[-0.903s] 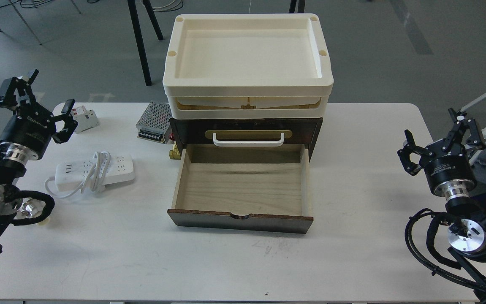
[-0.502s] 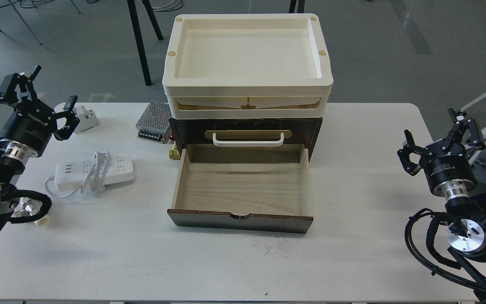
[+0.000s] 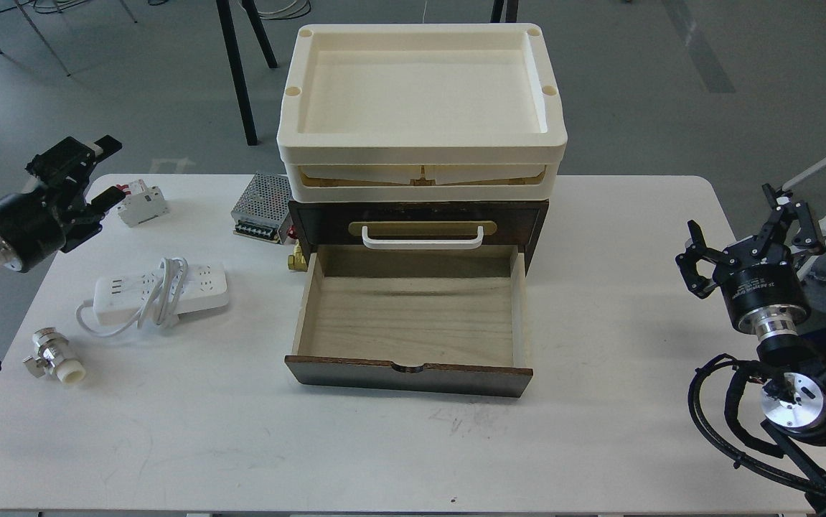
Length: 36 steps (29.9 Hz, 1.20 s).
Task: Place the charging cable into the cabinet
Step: 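Move the left gripper toward the white power strip on the table, then lower the left gripper and close it on the white power strip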
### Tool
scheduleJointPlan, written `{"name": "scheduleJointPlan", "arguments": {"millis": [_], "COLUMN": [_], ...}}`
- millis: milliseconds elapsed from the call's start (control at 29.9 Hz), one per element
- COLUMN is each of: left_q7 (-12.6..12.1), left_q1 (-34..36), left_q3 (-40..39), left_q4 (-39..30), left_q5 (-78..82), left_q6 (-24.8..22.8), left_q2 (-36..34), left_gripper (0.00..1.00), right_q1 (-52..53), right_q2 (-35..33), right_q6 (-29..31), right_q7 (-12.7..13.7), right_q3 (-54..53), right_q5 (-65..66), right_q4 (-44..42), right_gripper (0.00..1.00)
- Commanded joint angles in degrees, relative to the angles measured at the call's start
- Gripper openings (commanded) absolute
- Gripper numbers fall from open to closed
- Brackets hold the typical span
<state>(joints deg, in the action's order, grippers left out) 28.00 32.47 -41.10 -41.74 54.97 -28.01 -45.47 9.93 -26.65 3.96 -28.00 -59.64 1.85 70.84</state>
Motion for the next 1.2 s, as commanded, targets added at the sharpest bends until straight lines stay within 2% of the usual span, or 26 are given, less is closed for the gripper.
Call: {"name": "scheduleJointPlan", "arguments": {"millis": [0, 134, 368, 669, 836, 970, 1170], "left_q7": [0.0, 0.0, 0.0, 0.0, 0.0, 0.0, 0.0], "left_q1": [0.7, 2.1, 3.8, 8.7, 9.1, 9.1, 9.1], "left_q3": [0.1, 0.3, 7.3, 24.9, 27.0, 27.6, 31.4], "left_q4": [-0.7, -2.1, -2.1, 2.7, 8.9, 11.0, 17.0], "left_q5": [11.9, 25.0, 39.8, 41.5, 41.5, 41.5, 40.8], "left_q6": [0.0, 0.4, 8.1, 16.4, 18.4, 19.7, 23.4], "left_q2": [-2.3, -2.3, -1.7, 3.1, 7.8, 9.9, 14.1], "left_gripper": [1.00, 0.99, 0.99, 0.99, 0.99, 0.98, 0.92], "right_q1": [0.0, 0.0, 0.0, 0.0, 0.0, 0.0, 0.0], "right_q2": [0.0, 0.0, 0.0, -0.1, -0.1, -0.1, -0.1], "right_q6": [0.0, 0.0, 0.0, 0.0, 0.0, 0.0, 0.0], "right_q7": [0.0, 0.0, 0.0, 0.0, 0.0, 0.0, 0.0], "right_q3": [0.0, 0.0, 0.0, 0.0, 0.0, -0.1, -0.1], "right_q5": [0.0, 0.0, 0.0, 0.0, 0.0, 0.0, 0.0], "right_q4": [-0.1, -0.1, -0.1, -0.1, -0.1, -0.1, 0.0], "right_gripper": [0.99, 0.99, 0.99, 0.99, 0.99, 0.99, 0.99]}}
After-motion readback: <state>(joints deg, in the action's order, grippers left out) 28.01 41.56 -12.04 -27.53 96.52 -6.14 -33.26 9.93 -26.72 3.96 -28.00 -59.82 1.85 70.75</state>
